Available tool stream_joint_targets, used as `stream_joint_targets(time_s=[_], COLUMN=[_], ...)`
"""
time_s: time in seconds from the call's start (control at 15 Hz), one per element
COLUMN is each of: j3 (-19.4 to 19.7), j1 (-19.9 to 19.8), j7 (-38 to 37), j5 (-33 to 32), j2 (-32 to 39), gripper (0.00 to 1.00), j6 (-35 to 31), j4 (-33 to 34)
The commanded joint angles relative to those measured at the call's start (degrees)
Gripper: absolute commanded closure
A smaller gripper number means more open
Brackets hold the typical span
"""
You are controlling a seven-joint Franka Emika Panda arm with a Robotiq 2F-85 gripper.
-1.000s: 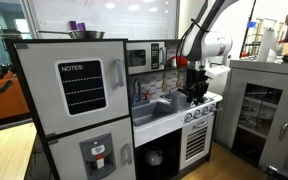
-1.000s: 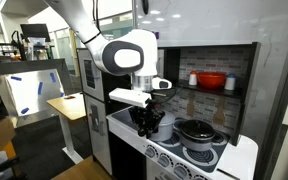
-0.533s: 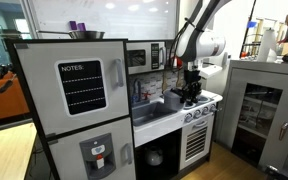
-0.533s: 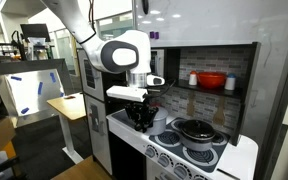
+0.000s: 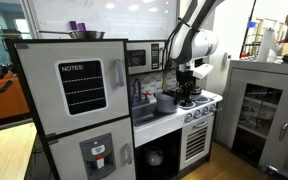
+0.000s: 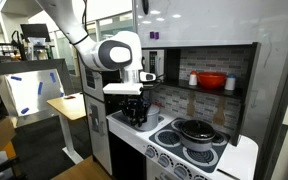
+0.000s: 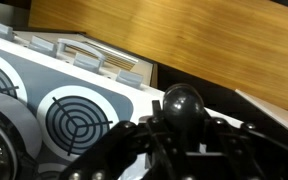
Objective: Put the grey pot inside the sink
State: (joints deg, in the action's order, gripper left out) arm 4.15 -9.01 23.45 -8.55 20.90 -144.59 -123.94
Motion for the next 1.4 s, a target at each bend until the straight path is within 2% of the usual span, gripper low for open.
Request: stream_joint_targets(time_s=[0.0, 0.73, 1.33], j3=[-0.42, -1.88, -3.50], j1=[0.35, 3.21, 3.76], j7=[0.33, 0.90, 3.54], j5=[-1.61, -5.07, -5.32], j2=[-2.62, -3.10, 1.90], gripper=[0.91, 0.91, 0.91], j6=[-1.71, -3.25, -3.40], j4=[-2.47, -3.02, 1.66])
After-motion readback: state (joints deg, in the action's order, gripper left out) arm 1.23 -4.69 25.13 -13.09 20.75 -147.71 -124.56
